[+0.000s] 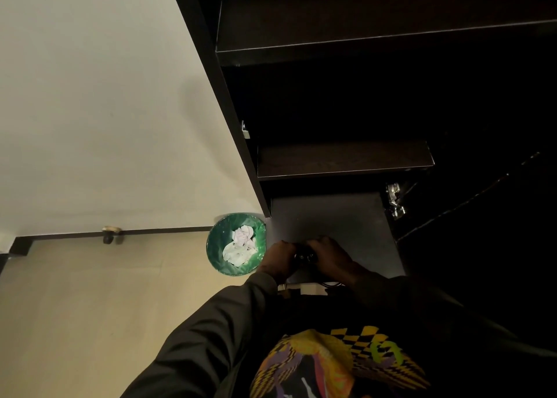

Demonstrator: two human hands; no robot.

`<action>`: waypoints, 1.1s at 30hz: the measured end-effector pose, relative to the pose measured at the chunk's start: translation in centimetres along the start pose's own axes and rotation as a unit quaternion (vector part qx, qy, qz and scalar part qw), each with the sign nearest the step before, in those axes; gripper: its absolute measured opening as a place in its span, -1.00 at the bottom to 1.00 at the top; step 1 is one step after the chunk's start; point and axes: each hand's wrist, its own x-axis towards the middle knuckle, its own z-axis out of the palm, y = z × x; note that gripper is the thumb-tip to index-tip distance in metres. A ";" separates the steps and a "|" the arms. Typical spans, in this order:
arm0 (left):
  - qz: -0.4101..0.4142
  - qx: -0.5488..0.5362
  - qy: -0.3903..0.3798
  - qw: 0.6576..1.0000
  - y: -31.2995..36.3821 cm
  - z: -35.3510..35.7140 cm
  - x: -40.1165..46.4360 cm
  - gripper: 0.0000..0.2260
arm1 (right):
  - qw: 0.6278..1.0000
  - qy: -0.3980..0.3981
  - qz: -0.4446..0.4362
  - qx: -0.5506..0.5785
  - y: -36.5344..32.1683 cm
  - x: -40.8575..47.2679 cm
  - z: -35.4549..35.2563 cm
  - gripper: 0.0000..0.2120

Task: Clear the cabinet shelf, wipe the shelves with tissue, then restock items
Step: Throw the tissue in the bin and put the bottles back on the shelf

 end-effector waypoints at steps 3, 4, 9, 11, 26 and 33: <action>-0.005 0.004 -0.005 1.000 -0.1 0.1 0.2 -0.73 | 1.000 0.008 -0.006 0.006 0.2 0.0 0.0 -0.80; -0.006 0.002 -0.007 1.000 0.0 0.1 0.2 -0.74 | 1.000 0.010 -0.009 0.007 0.1 -0.1 -0.1 -0.81; 0.001 0.006 -0.009 1.000 0.1 -0.3 0.2 -0.77 | 1.000 0.011 0.006 0.004 1.0 0.3 0.5 -0.87; 0.000 0.005 -0.009 1.000 0.2 -0.5 0.2 -0.78 | 1.000 0.005 0.012 0.005 0.8 0.2 0.3 -0.87; -0.005 -0.034 0.007 0.999 2.8 -6.9 -0.9 -0.84 | 0.993 0.077 0.027 0.082 -2.3 -1.7 -3.8 -0.91; 0.030 -0.006 0.023 0.999 3.8 -10.1 -1.1 -0.71 | 0.972 0.147 0.019 0.183 -3.5 -2.8 -6.4 -0.88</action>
